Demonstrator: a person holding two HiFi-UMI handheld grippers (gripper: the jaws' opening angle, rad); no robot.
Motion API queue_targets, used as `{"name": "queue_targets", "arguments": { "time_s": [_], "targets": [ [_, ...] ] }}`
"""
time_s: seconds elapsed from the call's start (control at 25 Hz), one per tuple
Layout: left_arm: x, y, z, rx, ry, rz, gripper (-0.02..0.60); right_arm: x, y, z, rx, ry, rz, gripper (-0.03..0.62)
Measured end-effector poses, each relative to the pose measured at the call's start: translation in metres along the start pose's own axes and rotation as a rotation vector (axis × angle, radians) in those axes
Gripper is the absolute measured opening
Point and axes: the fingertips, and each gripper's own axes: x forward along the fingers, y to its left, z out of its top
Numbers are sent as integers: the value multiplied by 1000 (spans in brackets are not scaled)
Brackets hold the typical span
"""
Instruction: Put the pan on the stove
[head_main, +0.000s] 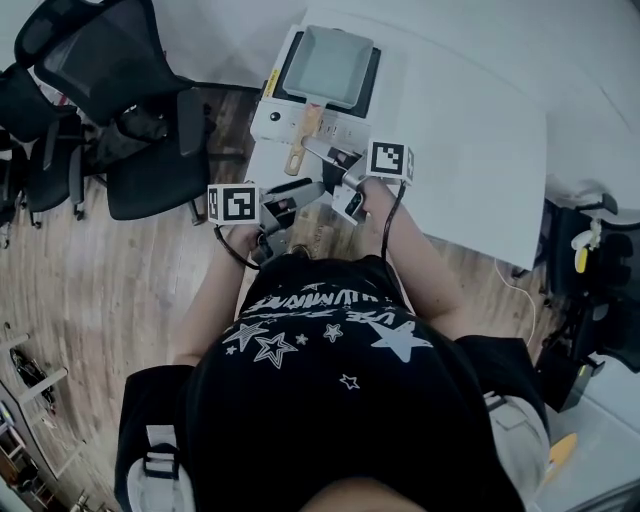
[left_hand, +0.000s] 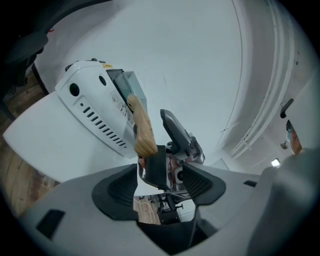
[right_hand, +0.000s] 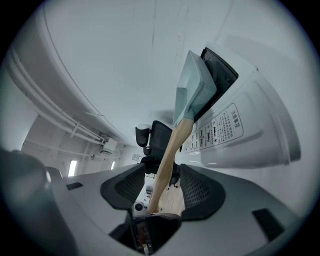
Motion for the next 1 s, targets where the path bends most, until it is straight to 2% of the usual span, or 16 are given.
{"name": "queue_targets", "arguments": {
  "time_s": [0.2,0.36,0.48,0.6,0.68,0.76,1.0],
  "targets": [
    [3,-17,-5,117,8,22,264,-7,6,0,-27,32,13,201],
    [16,-28,-4,205,-50,94,229,-28,9,8,-69,50,16,199],
    [36,-40,-7,268,-94,162,139,-55,9,18,-131,74,7,183],
    [50,-51,-13,369,-88,239,46,-71,16,26,-206,108,16,140],
    [54,-56,-14,424,-89,285,31,-78,22,28,-263,130,21,107],
    [57,-59,-14,438,-118,317,20,-84,26,29,-310,148,24,88],
    [59,-63,-9,439,-274,445,8,-106,32,30,-466,196,15,40]
  ]
}}
